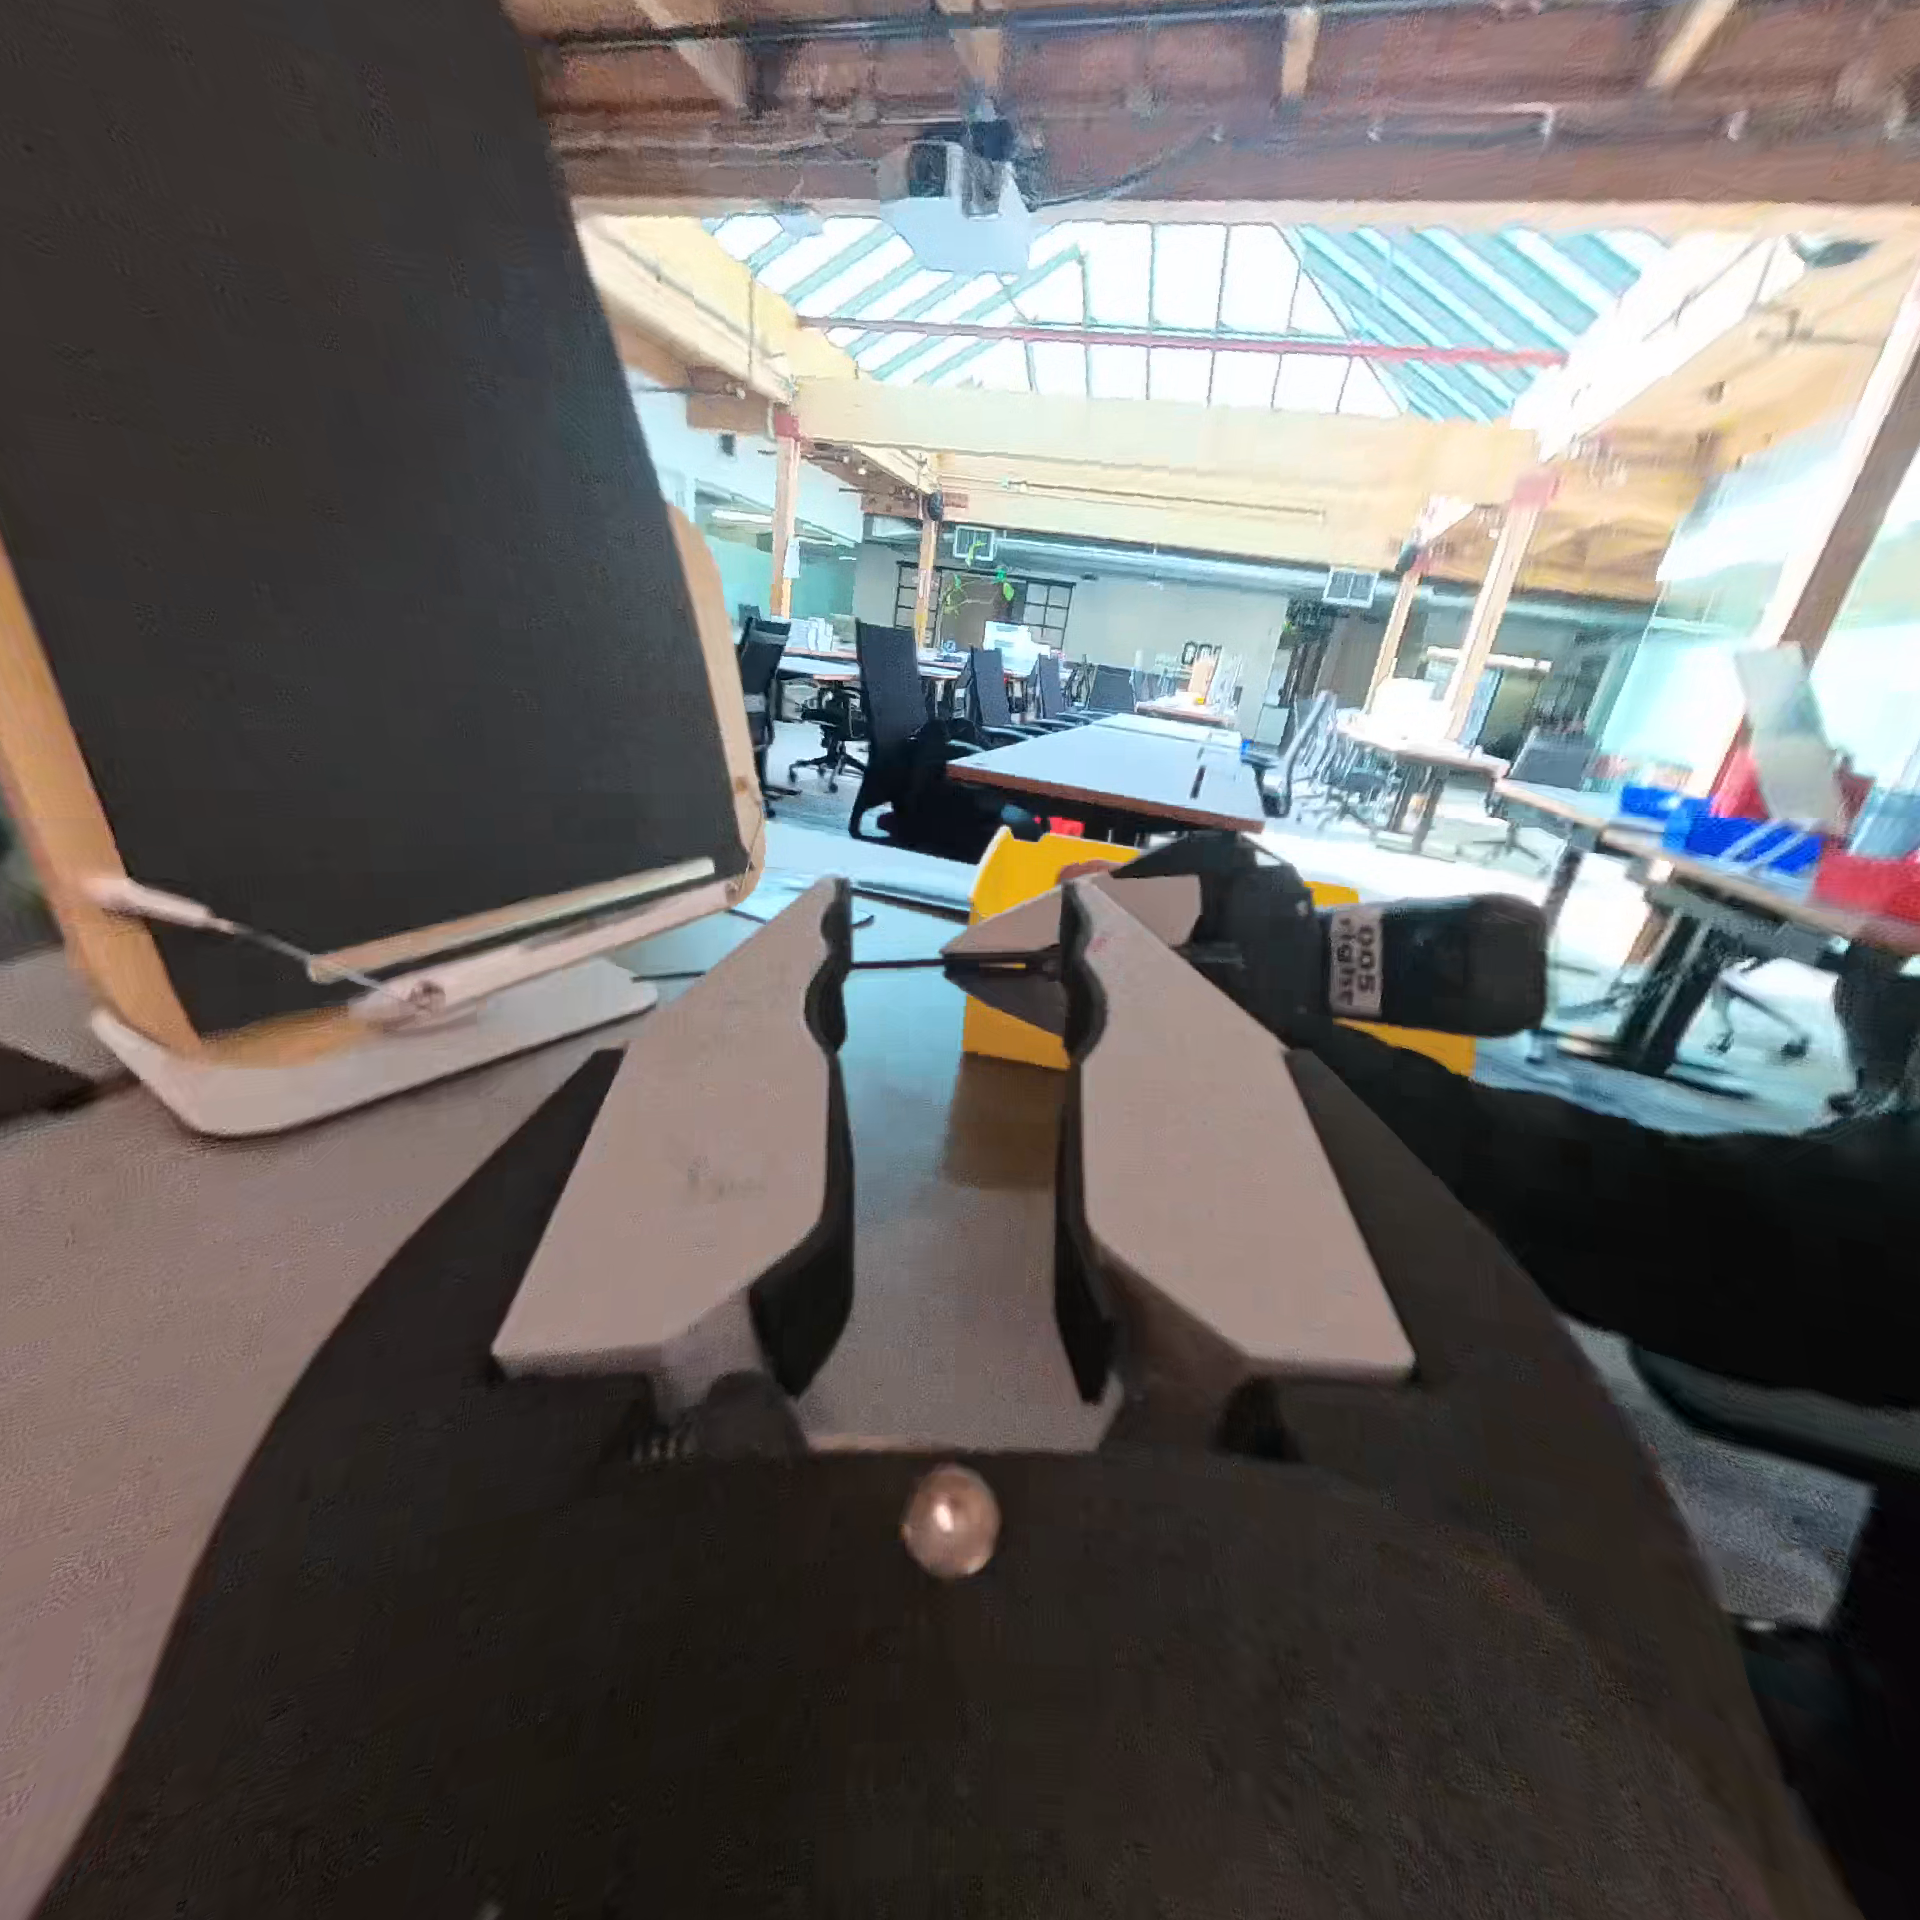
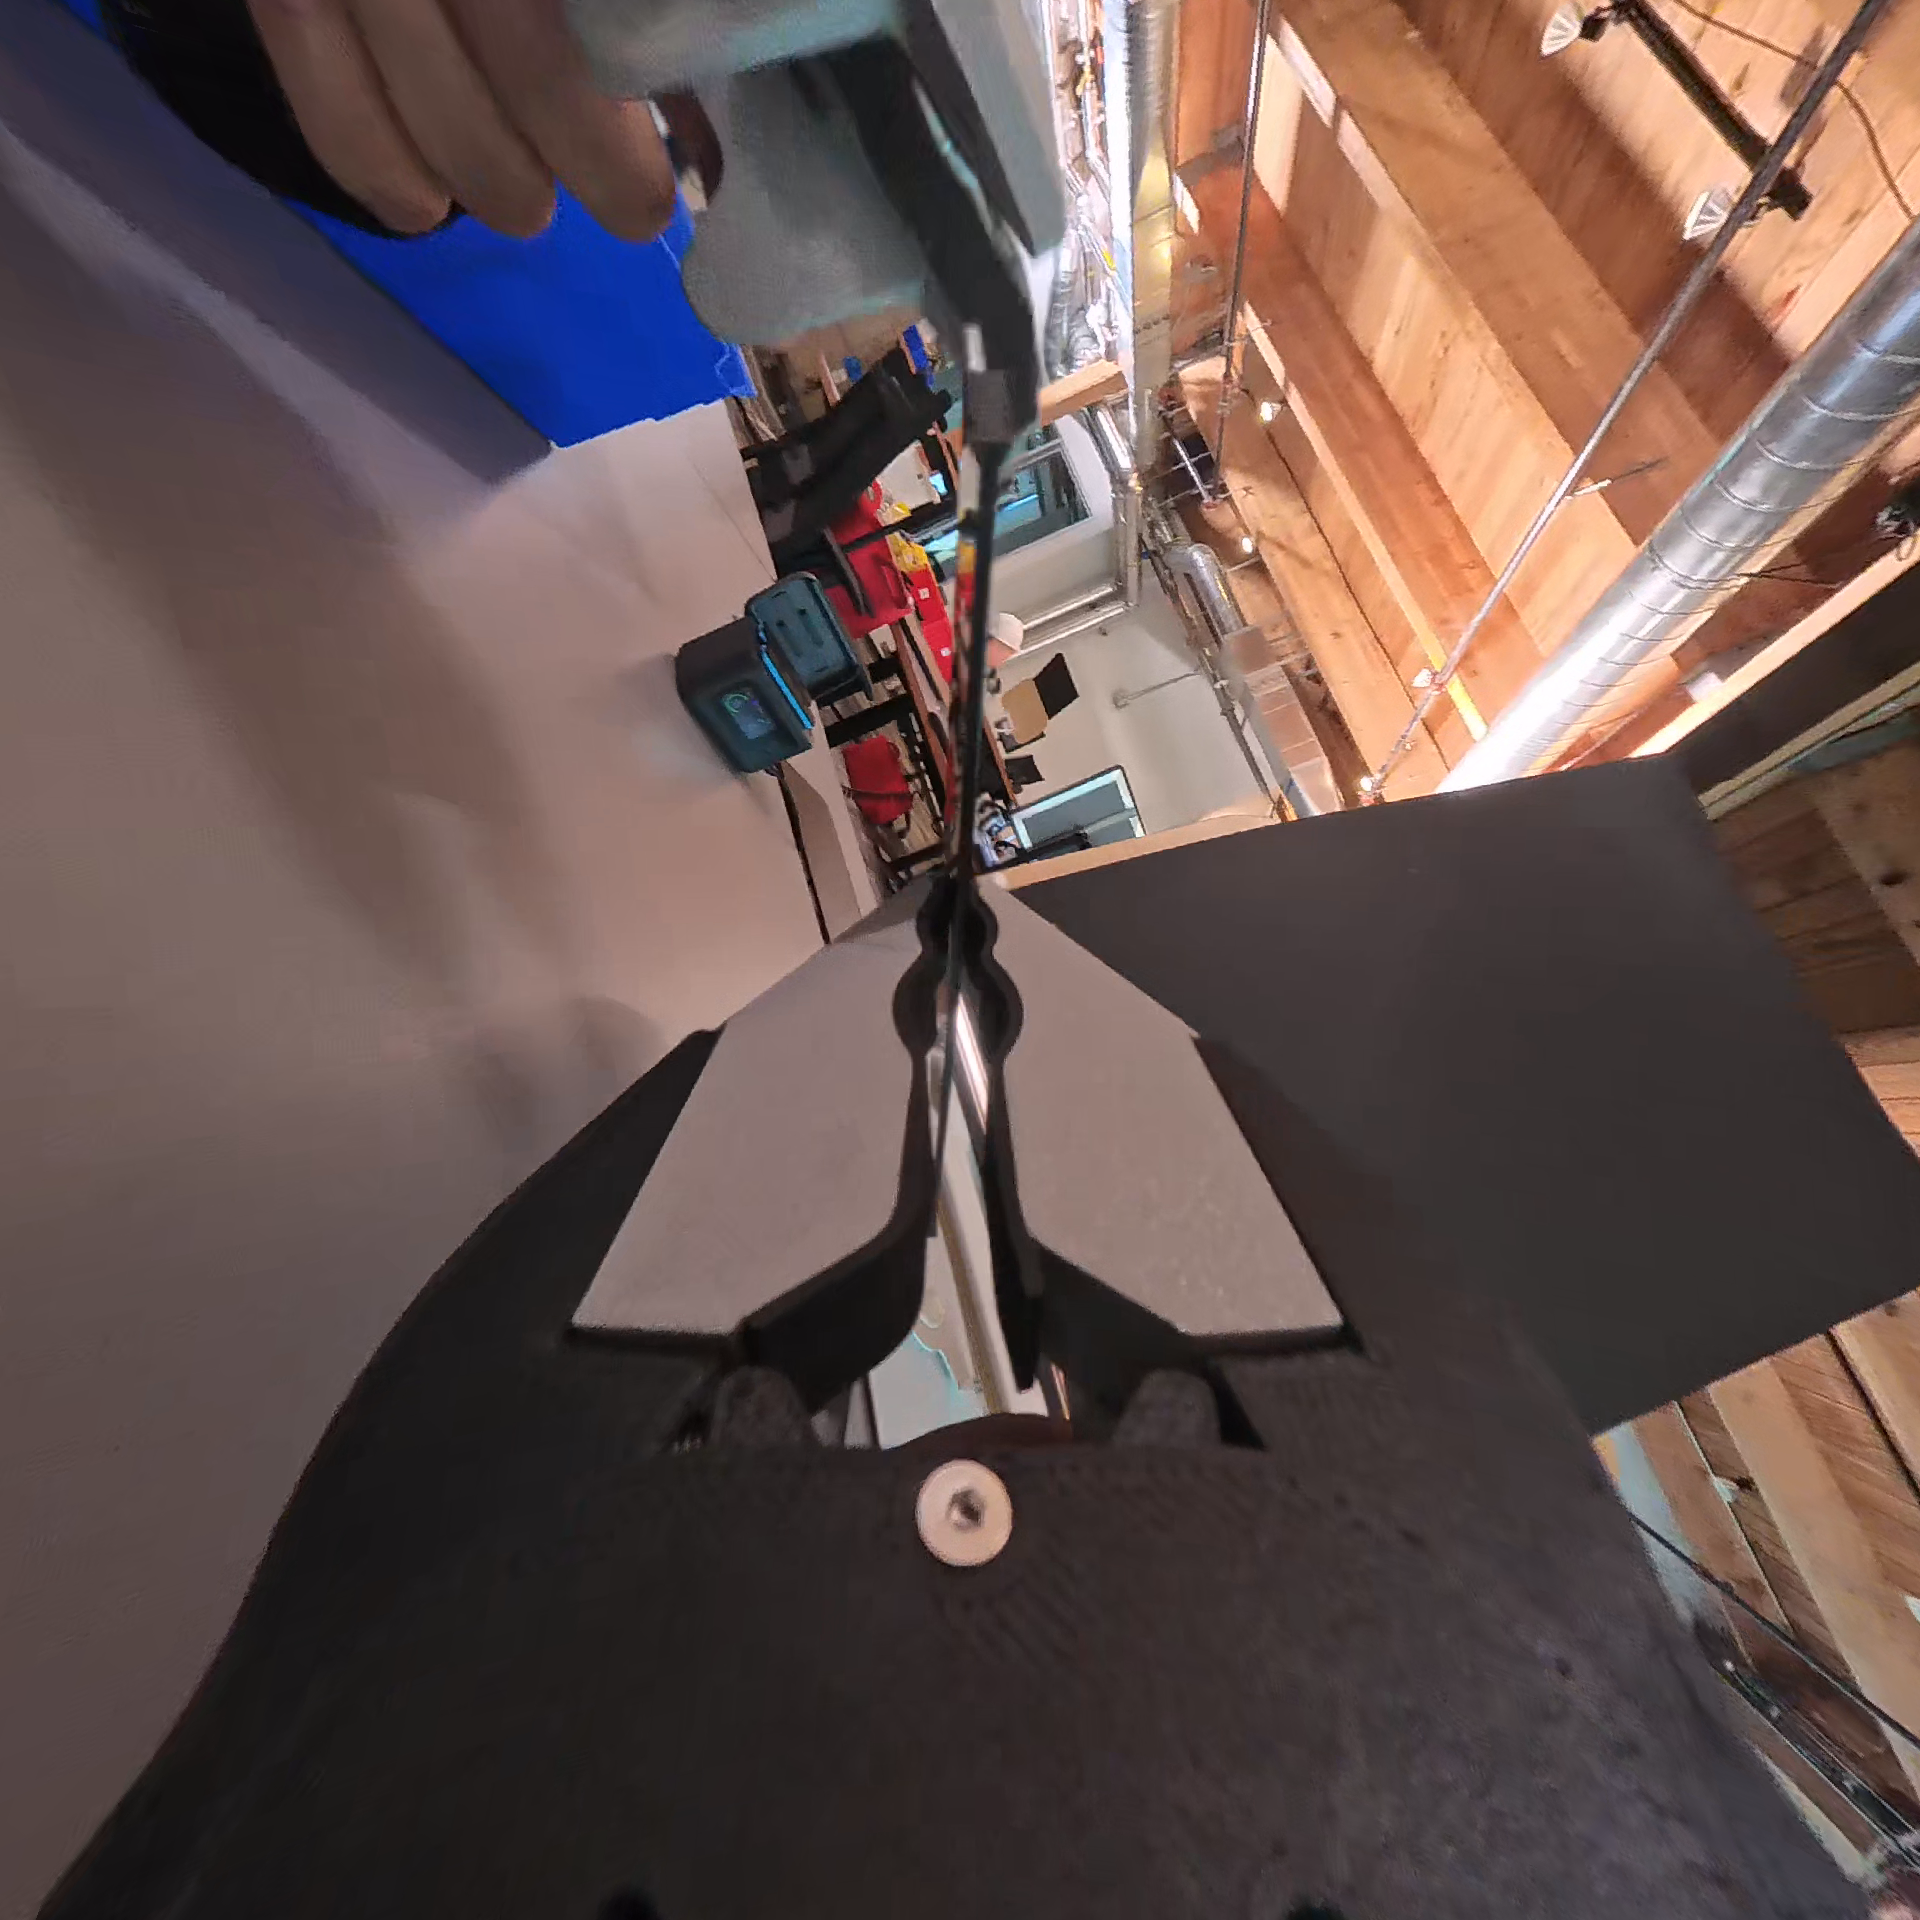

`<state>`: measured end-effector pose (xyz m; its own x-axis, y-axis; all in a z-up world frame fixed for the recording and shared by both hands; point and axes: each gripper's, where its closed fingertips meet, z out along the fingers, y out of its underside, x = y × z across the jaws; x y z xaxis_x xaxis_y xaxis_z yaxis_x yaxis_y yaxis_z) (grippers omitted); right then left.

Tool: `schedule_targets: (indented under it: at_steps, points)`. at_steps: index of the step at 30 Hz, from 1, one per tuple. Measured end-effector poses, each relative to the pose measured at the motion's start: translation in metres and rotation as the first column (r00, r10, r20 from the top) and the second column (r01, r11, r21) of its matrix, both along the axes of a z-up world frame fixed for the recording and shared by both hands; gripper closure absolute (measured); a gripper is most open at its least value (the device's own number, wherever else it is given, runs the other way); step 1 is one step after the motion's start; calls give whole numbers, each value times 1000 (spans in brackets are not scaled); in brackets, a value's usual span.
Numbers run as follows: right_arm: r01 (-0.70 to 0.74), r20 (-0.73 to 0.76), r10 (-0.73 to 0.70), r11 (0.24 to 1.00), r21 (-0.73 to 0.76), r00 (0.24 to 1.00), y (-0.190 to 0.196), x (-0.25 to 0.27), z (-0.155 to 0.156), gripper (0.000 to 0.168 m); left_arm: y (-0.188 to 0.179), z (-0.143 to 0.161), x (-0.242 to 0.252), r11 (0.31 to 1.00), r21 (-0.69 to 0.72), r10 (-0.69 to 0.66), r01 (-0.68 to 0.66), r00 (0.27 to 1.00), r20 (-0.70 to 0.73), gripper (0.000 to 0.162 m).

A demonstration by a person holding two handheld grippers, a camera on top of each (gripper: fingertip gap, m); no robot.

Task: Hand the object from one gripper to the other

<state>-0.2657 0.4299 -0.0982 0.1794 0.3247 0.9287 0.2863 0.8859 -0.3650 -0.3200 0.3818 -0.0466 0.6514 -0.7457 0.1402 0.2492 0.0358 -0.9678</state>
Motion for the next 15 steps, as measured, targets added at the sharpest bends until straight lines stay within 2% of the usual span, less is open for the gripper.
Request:
schedule_targets:
  at_steps: [2,3,4,5,6,8,10,13,15]
  points:
    - [-26,12,26,1000,12,1000,-5,-1,-3,168,13,-11,-9,990,-142,-9,22,996,90,117]
    - [-30,15,30,999,30,999,-8,-2,-2,168,21,-22,-13,974,-225,11,13,994,107,116]
    - [-35,18,34,998,56,999,-11,-2,-2,168,26,-34,-13,954,-300,15,16,995,100,108]
    - [-40,22,38,996,85,999,-14,-3,-1,168,27,-44,-8,935,-353,-16,48,995,94,99]
    - [-36,29,33,991,126,999,-17,-3,0,168,26,-49,-1,916,-391,-49,91,992,115,99]
    - [-11,42,1,970,241,999,-21,-4,2,168,19,-47,13,870,-428,-151,243,960,237,94]
    - [-20,71,-1,955,296,997,-27,-7,-1,168,10,-37,20,825,-413,-241,386,901,360,96]
    - [-35,99,1,938,346,995,-35,-11,-5,168,11,-44,19,812,-439,-237,385,904,356,99]
    - [-61,115,26,948,311,993,-39,-15,-9,168,10,-53,25,798,-464,-255,384,913,318,109]
